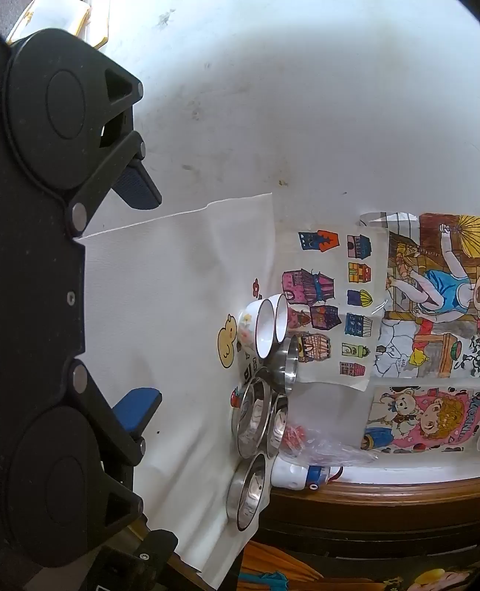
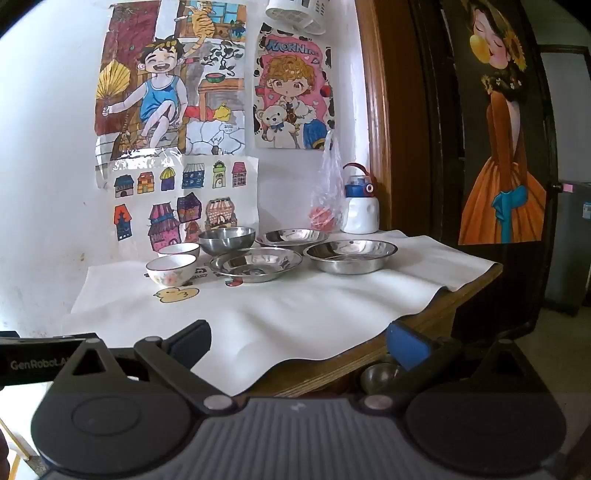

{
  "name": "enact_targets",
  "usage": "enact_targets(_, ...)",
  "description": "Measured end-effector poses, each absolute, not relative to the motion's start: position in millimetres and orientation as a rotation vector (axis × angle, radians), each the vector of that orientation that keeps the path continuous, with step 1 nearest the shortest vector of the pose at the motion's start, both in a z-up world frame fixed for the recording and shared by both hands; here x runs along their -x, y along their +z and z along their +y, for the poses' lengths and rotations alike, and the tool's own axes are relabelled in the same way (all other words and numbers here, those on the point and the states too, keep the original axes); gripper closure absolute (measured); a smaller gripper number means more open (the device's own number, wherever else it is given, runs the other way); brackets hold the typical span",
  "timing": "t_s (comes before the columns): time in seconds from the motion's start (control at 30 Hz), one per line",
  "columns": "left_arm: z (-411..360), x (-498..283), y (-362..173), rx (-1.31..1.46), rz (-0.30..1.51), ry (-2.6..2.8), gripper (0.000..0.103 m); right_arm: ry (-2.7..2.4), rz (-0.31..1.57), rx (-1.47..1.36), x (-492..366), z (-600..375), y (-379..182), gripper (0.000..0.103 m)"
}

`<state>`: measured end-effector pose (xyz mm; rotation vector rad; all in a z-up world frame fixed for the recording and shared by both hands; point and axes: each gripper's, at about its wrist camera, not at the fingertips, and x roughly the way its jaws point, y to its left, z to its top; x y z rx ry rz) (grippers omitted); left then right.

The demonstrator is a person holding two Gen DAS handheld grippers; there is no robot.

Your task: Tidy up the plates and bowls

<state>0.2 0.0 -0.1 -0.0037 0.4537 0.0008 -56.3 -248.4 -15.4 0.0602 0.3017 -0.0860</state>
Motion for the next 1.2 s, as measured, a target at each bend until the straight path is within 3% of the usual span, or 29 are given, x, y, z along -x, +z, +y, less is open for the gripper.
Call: enact_targets(1.2, -0.5, 4.3, 7.4, 0.014, 0.438, -0.008, 0.001, -0.09, 0.289, -0.05, 61.2, -250.0, -7.1, 0.0)
